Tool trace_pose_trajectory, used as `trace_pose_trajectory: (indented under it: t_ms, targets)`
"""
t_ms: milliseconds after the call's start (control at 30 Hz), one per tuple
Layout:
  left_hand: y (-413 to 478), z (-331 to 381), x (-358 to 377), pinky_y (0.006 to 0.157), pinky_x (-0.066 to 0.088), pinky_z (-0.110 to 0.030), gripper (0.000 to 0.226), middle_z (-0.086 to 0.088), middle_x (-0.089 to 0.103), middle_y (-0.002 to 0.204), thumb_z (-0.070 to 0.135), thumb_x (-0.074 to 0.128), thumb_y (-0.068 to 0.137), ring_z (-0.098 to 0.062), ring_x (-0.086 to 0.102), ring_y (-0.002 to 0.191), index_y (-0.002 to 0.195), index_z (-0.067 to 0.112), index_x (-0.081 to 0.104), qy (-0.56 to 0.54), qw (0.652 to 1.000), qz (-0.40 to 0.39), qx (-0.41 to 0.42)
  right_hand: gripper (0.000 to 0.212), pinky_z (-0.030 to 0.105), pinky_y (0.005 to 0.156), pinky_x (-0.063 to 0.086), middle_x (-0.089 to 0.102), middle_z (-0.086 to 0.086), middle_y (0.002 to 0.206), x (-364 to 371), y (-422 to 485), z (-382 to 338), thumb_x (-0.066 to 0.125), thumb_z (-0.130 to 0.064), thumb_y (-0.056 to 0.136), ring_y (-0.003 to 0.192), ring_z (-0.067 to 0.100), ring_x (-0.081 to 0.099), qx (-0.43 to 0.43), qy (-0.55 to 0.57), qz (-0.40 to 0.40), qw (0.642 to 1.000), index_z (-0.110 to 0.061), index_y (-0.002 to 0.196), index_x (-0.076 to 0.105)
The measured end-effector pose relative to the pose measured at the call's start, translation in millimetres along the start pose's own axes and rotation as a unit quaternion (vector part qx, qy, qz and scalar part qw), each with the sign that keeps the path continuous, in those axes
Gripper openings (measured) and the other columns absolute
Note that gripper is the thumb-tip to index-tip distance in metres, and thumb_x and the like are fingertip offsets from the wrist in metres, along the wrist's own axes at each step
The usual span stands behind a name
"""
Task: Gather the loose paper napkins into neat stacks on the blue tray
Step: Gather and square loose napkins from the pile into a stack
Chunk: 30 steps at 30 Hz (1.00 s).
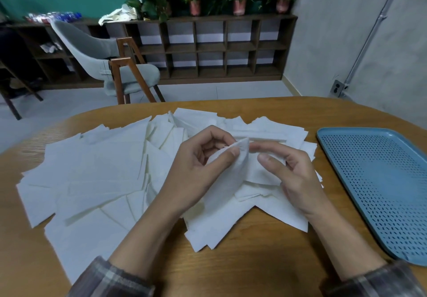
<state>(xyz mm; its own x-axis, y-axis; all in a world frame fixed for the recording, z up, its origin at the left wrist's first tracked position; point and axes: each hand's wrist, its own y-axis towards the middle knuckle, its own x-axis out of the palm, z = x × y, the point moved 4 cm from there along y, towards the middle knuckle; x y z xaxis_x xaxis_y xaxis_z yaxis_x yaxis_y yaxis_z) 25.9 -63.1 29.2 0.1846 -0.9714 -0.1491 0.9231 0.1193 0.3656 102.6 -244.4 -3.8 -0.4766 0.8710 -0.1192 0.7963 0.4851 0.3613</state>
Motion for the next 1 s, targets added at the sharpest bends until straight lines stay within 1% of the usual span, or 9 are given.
trace_pose_trajectory:
  t_ms: [133, 267, 400, 500, 633, 733, 833, 933, 1000]
  targets:
    - [3.3, -4.3, 7.9, 0.082, 0.052, -0.019, 0.012, 0.013, 0.072, 0.100, 0.018, 0.076, 0.096, -0.006, 0.067, 0.097, 0.106, 0.022, 0.073, 0.040, 0.998, 0.000, -0.043, 0.015, 0.018, 0.095, 0.050, 0.081, -0.002, 0.105, 2.4, -2.3, 0.0, 0.081, -0.028, 0.091, 0.109, 0.012, 0.073, 0.029, 0.009, -0.013, 0.999, -0.017, 0.101, 0.082]
    - [5.9, -7.9, 1.8, 0.080, 0.056, -0.021, 0.030, 0.008, 0.071, 0.101, 0.023, 0.081, 0.090, -0.009, 0.067, 0.097, 0.118, 0.031, 0.074, 0.052, 0.997, 0.018, -0.052, 0.019, 0.024, 0.095, 0.052, 0.081, 0.001, 0.098, 1.1, -2.3, 0.6, 0.077, -0.031, 0.085, 0.103, 0.015, 0.073, 0.055, -0.006, -0.001, 0.998, -0.014, 0.093, 0.082]
    - [2.8, -15.2, -2.4, 0.083, 0.063, -0.030, 0.058, 0.011, 0.075, 0.117, 0.026, 0.087, 0.079, -0.011, 0.075, 0.104, 0.132, 0.036, 0.066, 0.015, 0.993, -0.027, -0.110, 0.020, 0.022, 0.091, 0.052, 0.081, -0.003, 0.099, -4.9, -1.0, 3.9, 0.077, -0.035, 0.084, 0.101, 0.011, 0.074, 0.080, 0.011, 0.069, 0.994, -0.016, 0.091, 0.081]
    - [-0.3, -19.1, 1.8, 0.084, 0.066, -0.039, 0.073, 0.007, 0.078, 0.118, 0.020, 0.087, 0.083, -0.017, 0.077, 0.102, 0.143, 0.042, 0.051, 0.023, 0.991, -0.052, -0.122, 0.015, 0.034, 0.091, 0.056, 0.081, 0.001, 0.101, -10.5, -0.5, 8.5, 0.081, -0.030, 0.085, 0.100, 0.019, 0.076, 0.117, 0.059, 0.130, 0.983, -0.016, 0.088, 0.081]
    - [0.2, -13.3, -5.6, 0.065, 0.056, -0.018, 0.062, 0.012, 0.079, 0.094, 0.007, 0.079, 0.091, -0.005, 0.074, 0.078, 0.142, 0.030, 0.050, 0.013, 0.997, 0.006, -0.081, 0.013, 0.046, 0.098, 0.055, 0.080, 0.010, 0.105, -13.7, -0.9, 11.2, 0.085, -0.025, 0.082, 0.103, 0.030, 0.076, 0.139, 0.104, 0.127, 0.977, -0.014, 0.087, 0.080]
    - [0.5, -10.9, -13.5, 0.066, 0.046, -0.009, 0.037, 0.021, 0.073, 0.075, 0.005, 0.077, 0.092, 0.003, 0.067, 0.070, 0.122, 0.015, 0.058, 0.050, 0.996, -0.010, -0.069, 0.022, 0.044, 0.099, 0.055, 0.079, 0.011, 0.114, -10.9, -1.4, 9.4, 0.085, -0.027, 0.084, 0.108, 0.031, 0.075, 0.151, 0.137, 0.063, 0.977, -0.012, 0.099, 0.080]
    - [0.9, -11.2, -15.9, 0.077, 0.057, -0.023, 0.026, 0.005, 0.081, 0.099, 0.008, 0.079, 0.091, -0.014, 0.076, 0.089, 0.111, 0.016, 0.064, 0.059, 0.993, -0.065, -0.078, 0.033, 0.034, 0.094, 0.057, 0.079, 0.005, 0.118, -5.3, -3.0, 4.5, 0.077, -0.029, 0.086, 0.111, 0.026, 0.075, 0.163, 0.131, 0.002, 0.978, -0.013, 0.114, 0.079]
    - [1.3, -13.3, -17.9, 0.078, 0.061, -0.033, 0.031, -0.001, 0.080, 0.095, 0.014, 0.080, 0.092, -0.021, 0.076, 0.092, 0.119, 0.023, 0.068, 0.080, 0.993, -0.058, -0.068, 0.028, 0.031, 0.091, 0.057, 0.080, -0.001, 0.116, -2.0, -4.1, 2.1, 0.073, -0.030, 0.089, 0.109, 0.019, 0.076, 0.161, 0.076, -0.006, 0.984, -0.018, 0.114, 0.080]
    - [3.0, -14.4, -19.6, 0.077, 0.059, -0.028, 0.039, 0.002, 0.078, 0.092, 0.021, 0.081, 0.091, -0.016, 0.074, 0.096, 0.126, 0.032, 0.066, 0.110, 0.992, -0.029, -0.055, 0.022, 0.032, 0.091, 0.058, 0.080, -0.004, 0.112, -1.8, -3.8, 2.9, 0.073, -0.027, 0.093, 0.106, 0.017, 0.076, 0.160, 0.040, 0.007, 0.986, -0.019, 0.112, 0.080]
